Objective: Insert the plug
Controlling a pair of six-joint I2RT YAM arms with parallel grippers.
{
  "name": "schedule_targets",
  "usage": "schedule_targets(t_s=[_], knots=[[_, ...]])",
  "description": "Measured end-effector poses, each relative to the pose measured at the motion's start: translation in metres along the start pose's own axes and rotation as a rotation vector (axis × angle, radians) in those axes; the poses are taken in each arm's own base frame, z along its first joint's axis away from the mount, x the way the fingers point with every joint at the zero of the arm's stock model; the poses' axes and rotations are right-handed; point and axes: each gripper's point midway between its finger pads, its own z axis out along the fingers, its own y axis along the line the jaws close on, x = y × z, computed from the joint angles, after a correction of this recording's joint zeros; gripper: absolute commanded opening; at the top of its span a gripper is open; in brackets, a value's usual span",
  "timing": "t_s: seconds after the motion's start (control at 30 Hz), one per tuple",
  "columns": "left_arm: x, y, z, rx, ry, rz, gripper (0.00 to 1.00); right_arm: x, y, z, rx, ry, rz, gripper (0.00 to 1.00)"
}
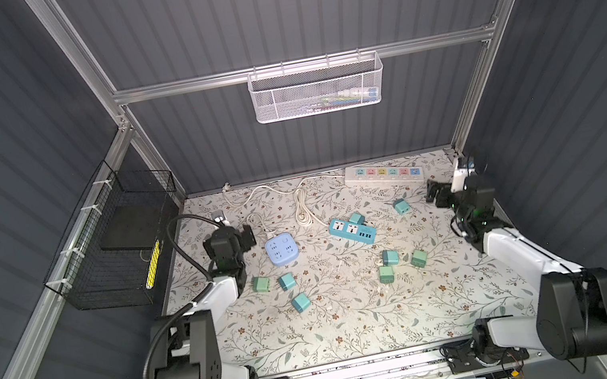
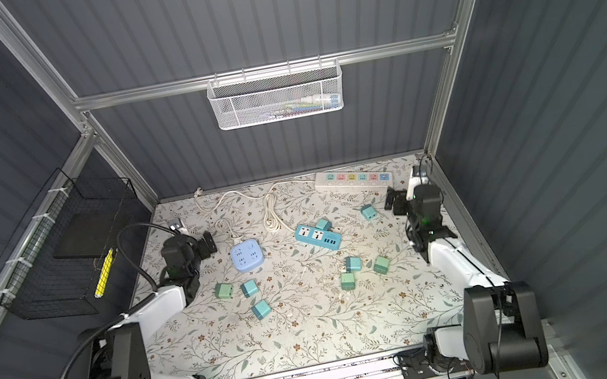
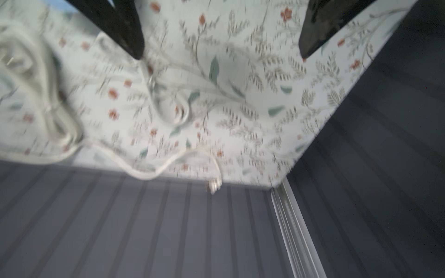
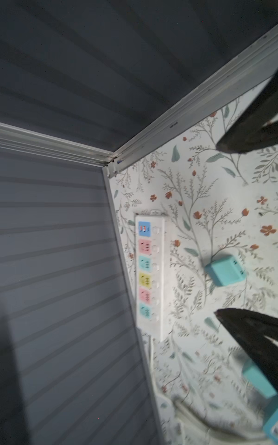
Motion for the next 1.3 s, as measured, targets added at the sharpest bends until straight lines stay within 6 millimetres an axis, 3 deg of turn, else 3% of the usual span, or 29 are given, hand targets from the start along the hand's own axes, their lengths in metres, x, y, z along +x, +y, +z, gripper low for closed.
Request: schedule_targets(t_s=[0.07,0.1,0.13,0.2,0.3,0.43,0.5,0.6,0.7,0.8,1.03,1.17,1.3], knots=[[-0.052,0.005,-0.009,-0.049,-0.040,-0.133,1.00,-0.041,0.009,-0.005,-0.025,-0.025,0.069,0.98],[-0.074,0.007,-0.014,-0.061,-0.059,-0.189,1.00,-0.055,0.016,-0.007,-0.060,-0.025,0.098,0.85],[-0.090,0.007,-0.018,-0.062,-0.071,-0.231,1.00,-0.060,0.021,-0.007,-0.093,-0.007,0.123,0.78],[-0.099,0.007,-0.019,-0.063,-0.051,-0.282,1.00,-0.052,0.029,0.002,-0.136,0.078,0.166,0.75],[-0.076,-0.006,0.003,-0.053,0.087,-0.308,1.00,-0.017,0.039,0.024,-0.160,0.253,0.204,0.80],[-0.012,-0.045,0.042,-0.054,0.348,-0.239,1.00,0.038,0.046,0.027,-0.163,0.458,0.231,0.92],[0.021,-0.074,0.046,-0.041,0.453,-0.172,1.00,0.047,0.051,0.021,-0.173,0.499,0.233,0.99],[0.067,-0.112,0.037,-0.003,0.580,-0.079,1.00,0.048,0.056,0.016,-0.194,0.513,0.227,0.99],[0.098,-0.131,0.034,0.007,0.672,-0.016,1.00,0.051,0.061,0.012,-0.210,0.531,0.216,0.99],[0.112,-0.131,0.048,-0.003,0.708,-0.004,0.98,0.057,0.064,0.009,-0.215,0.555,0.205,0.99],[0.121,-0.129,0.106,0.011,0.730,-0.039,0.93,0.065,0.065,0.004,-0.219,0.590,0.180,0.99],[0.132,-0.130,0.128,0.050,0.750,-0.034,0.93,0.065,0.064,-0.002,-0.216,0.592,0.161,0.99],[0.134,-0.146,0.146,0.130,0.752,-0.028,0.88,0.063,0.062,-0.007,-0.207,0.586,0.148,0.99]])
